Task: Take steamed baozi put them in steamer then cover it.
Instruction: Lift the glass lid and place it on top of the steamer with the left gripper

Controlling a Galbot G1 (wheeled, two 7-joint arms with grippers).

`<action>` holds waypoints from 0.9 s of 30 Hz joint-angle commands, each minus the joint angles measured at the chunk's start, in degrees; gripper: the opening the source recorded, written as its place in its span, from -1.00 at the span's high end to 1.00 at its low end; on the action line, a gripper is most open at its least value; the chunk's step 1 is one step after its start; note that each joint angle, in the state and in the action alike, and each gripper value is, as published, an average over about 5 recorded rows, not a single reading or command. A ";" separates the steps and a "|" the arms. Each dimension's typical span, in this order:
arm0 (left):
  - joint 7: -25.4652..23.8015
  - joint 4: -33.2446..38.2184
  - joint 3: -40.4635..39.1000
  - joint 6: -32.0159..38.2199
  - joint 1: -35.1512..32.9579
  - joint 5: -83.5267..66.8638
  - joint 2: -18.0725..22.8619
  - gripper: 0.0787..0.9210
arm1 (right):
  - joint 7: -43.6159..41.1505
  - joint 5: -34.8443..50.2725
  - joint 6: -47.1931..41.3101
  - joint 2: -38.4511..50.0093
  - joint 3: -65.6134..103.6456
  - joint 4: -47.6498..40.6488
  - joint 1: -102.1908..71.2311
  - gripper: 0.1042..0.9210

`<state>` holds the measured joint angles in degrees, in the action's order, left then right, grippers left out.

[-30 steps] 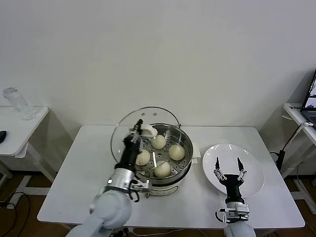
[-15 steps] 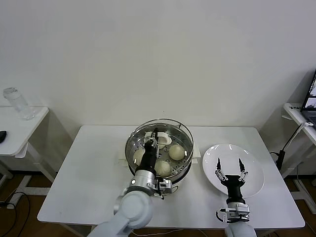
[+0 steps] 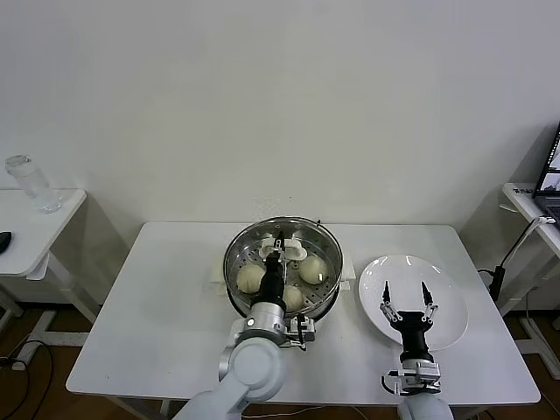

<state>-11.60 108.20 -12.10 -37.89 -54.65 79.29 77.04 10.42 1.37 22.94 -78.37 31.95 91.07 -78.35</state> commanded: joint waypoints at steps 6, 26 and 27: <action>0.62 -3.19 -0.32 -0.25 0.81 2.66 1.50 0.73 | -0.03 -0.49 0.23 -0.03 0.07 -0.43 0.06 -0.76; 1.32 -4.80 -0.10 0.79 0.35 4.94 1.85 0.73 | -0.02 -0.97 0.51 -0.13 0.16 -0.80 0.33 -0.76; 1.26 -4.80 -0.13 0.78 0.30 4.99 1.86 0.73 | -0.02 -0.97 0.51 -0.13 0.18 -0.80 0.35 -0.76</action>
<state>-10.22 103.75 -12.16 -37.20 -54.22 83.55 78.76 10.39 0.50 23.41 -78.46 32.06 90.29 -78.06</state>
